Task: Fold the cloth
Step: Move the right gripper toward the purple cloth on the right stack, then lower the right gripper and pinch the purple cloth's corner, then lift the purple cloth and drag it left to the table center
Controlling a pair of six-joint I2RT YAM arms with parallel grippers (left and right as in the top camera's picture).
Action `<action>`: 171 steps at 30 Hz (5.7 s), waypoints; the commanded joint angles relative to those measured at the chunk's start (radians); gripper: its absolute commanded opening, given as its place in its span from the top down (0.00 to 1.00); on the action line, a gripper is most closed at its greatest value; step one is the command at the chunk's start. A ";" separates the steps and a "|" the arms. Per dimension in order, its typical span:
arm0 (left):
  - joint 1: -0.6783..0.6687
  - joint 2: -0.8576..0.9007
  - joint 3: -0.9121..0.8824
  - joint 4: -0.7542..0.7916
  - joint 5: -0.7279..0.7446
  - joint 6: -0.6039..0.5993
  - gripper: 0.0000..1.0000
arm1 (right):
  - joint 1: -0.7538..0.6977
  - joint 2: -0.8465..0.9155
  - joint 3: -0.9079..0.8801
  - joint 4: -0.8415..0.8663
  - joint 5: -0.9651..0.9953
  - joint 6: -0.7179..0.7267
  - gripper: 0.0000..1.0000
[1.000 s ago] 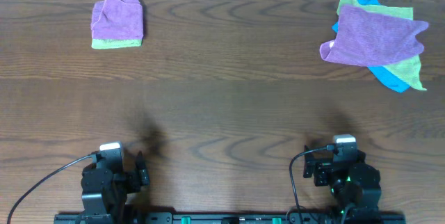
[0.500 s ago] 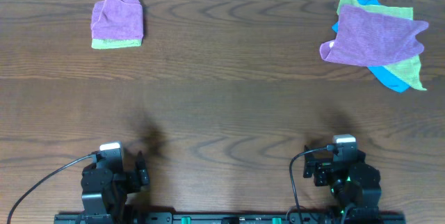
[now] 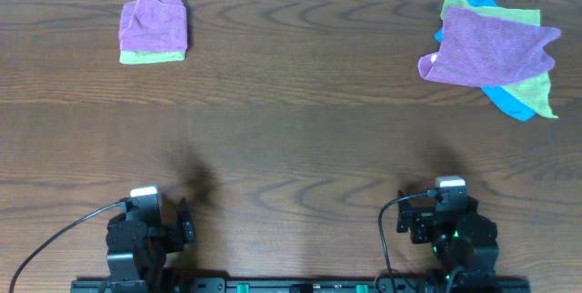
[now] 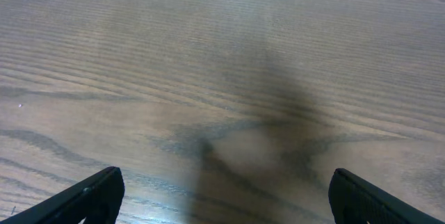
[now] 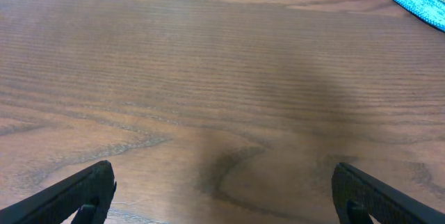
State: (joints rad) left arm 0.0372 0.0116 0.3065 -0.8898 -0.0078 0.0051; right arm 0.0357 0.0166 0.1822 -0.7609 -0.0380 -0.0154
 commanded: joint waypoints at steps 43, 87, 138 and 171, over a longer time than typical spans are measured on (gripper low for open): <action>-0.005 -0.008 -0.004 0.000 -0.011 0.018 0.05 | -0.218 1.373 1.203 -0.167 0.072 0.183 0.01; -0.005 -0.008 -0.004 0.000 -0.011 0.018 0.05 | -0.231 2.195 1.471 0.201 -0.048 0.122 0.05; -0.005 -0.008 -0.004 0.000 -0.011 0.018 0.05 | 0.011 1.814 1.473 -0.108 -0.148 0.059 0.99; -0.005 -0.008 -0.004 0.000 -0.006 0.017 0.05 | 0.683 1.757 1.715 -0.063 -0.213 0.150 0.98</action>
State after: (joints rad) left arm 0.0372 0.0101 0.3046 -0.8898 -0.0078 0.0051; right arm 0.7349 1.7485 1.8896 -0.8139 -0.2543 0.1226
